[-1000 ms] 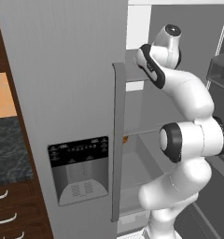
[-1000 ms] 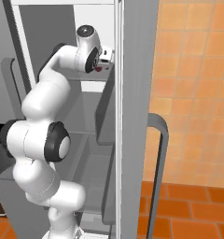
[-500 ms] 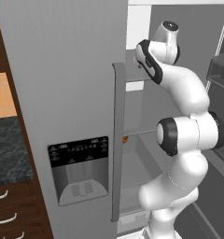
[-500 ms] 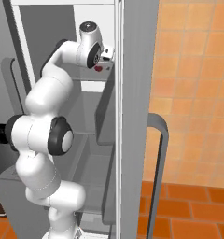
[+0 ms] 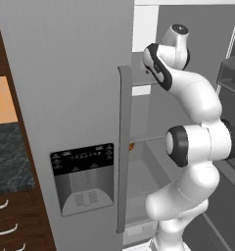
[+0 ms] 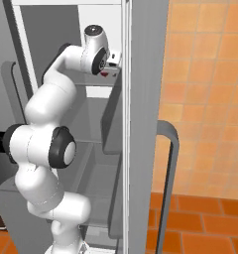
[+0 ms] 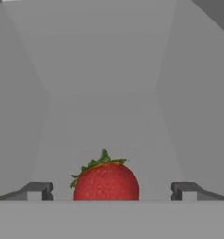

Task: Take the strawberry from the fridge and place it on top of the pancake, located on the dining counter.

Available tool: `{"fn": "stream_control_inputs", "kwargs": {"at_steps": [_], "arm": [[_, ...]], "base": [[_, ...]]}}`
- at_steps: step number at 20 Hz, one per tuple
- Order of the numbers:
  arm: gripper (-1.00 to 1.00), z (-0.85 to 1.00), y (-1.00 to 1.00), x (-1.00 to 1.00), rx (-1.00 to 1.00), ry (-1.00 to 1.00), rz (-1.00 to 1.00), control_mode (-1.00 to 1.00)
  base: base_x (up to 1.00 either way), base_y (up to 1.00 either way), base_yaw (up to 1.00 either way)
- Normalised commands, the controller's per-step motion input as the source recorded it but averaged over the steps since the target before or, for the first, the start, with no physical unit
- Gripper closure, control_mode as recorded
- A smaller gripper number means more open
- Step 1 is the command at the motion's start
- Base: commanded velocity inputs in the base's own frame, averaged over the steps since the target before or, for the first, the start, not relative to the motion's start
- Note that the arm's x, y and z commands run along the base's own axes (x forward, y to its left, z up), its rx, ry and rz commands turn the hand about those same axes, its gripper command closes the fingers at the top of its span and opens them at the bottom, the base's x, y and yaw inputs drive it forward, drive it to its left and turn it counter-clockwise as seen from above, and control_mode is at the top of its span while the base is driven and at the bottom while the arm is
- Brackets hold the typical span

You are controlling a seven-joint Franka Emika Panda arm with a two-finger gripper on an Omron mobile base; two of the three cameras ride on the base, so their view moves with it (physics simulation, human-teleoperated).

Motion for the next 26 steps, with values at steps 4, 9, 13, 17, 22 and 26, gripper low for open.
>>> {"fn": "stream_control_inputs", "kwargs": {"at_steps": [4, 9, 13, 17, 22, 26], "arm": [[1.00, -0.06, 0.00, 0.11, 0.00, -0.01, 0.00, -1.00], [1.00, -0.27, 0.00, 0.00, 0.00, 0.01, 0.00, -1.00], [1.00, -0.07, 0.04, 0.00, 0.00, 0.00, 0.00, -1.00], [1.00, 0.00, 0.04, -0.47, 0.00, -0.01, -0.03, -1.00], [1.00, 0.01, 0.01, -1.00, 0.02, -0.05, -0.07, -1.00], [1.00, 0.00, 0.00, -1.00, 0.04, 0.00, -0.09, -1.00]], "base": [[0.00, 0.00, 0.00], [0.00, 0.00, 0.00], [0.00, 0.00, 0.00], [0.00, 0.00, 0.00], [0.00, 0.00, 0.00], [0.00, 0.00, 0.00]]}}
